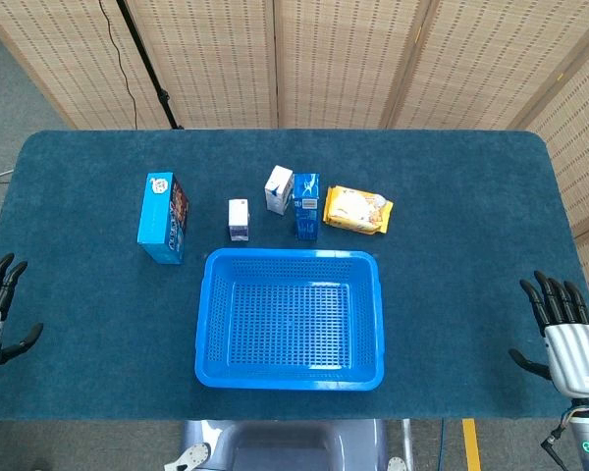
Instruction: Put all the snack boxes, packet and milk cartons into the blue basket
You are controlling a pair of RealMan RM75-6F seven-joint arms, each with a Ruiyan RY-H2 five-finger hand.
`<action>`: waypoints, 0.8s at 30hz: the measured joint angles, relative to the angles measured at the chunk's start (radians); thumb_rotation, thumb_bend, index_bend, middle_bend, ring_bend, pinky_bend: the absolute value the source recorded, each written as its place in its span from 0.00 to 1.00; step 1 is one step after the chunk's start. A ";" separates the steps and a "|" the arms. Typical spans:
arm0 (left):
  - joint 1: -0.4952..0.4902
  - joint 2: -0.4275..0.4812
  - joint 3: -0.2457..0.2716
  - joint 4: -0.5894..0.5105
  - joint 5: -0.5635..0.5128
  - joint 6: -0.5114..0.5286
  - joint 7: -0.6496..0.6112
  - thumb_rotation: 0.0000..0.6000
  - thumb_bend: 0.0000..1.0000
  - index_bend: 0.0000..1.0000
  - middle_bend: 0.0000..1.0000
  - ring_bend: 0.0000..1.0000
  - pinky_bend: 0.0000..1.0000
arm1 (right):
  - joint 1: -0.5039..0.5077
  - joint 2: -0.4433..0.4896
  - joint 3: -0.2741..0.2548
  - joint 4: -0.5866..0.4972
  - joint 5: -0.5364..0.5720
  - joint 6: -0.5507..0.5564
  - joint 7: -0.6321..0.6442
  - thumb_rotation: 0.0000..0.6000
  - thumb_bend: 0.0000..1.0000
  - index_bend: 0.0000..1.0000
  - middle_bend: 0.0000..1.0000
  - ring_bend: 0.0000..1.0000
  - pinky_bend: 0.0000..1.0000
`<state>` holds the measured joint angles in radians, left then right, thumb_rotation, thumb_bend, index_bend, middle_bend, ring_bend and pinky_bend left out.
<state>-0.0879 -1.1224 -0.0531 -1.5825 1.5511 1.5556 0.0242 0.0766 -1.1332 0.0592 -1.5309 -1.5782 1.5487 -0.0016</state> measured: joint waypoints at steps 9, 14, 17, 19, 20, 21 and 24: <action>-0.001 -0.003 -0.002 -0.008 -0.008 -0.004 0.020 1.00 0.24 0.00 0.00 0.00 0.00 | 0.000 0.010 -0.001 0.006 -0.011 0.008 0.036 1.00 0.00 0.00 0.00 0.00 0.00; 0.003 0.010 0.009 -0.020 0.010 0.001 0.017 1.00 0.24 0.00 0.00 0.00 0.00 | 0.012 0.016 0.002 0.014 -0.028 0.006 0.087 1.00 0.00 0.00 0.00 0.00 0.00; 0.004 0.020 0.013 -0.031 0.014 0.000 0.012 1.00 0.24 0.00 0.00 0.00 0.00 | 0.031 0.020 0.009 0.028 -0.044 0.004 0.146 1.00 0.00 0.00 0.00 0.00 0.00; 0.005 0.022 0.014 -0.035 0.014 0.000 0.012 1.00 0.24 0.00 0.00 0.00 0.00 | 0.047 0.024 0.016 0.041 -0.053 -0.001 0.191 1.00 0.00 0.00 0.00 0.00 0.00; 0.005 0.023 0.013 -0.038 0.013 0.000 0.013 1.00 0.24 0.00 0.00 0.00 0.00 | 0.055 0.026 0.019 0.046 -0.056 -0.004 0.209 1.00 0.00 0.00 0.00 0.00 0.00; 0.005 0.024 0.012 -0.041 0.012 0.000 0.014 1.00 0.24 0.00 0.00 0.00 0.00 | 0.063 0.028 0.023 0.050 -0.059 -0.008 0.228 1.00 0.00 0.00 0.00 0.00 0.00; 0.003 0.026 0.009 -0.049 0.004 -0.005 0.022 1.00 0.24 0.00 0.00 0.00 0.00 | 0.092 0.037 0.032 0.059 -0.067 -0.027 0.304 1.00 0.00 0.00 0.00 0.00 0.00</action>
<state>-0.0849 -1.0966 -0.0445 -1.6311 1.5548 1.5505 0.0461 0.1683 -1.0963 0.0911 -1.4721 -1.6456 1.5217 0.3019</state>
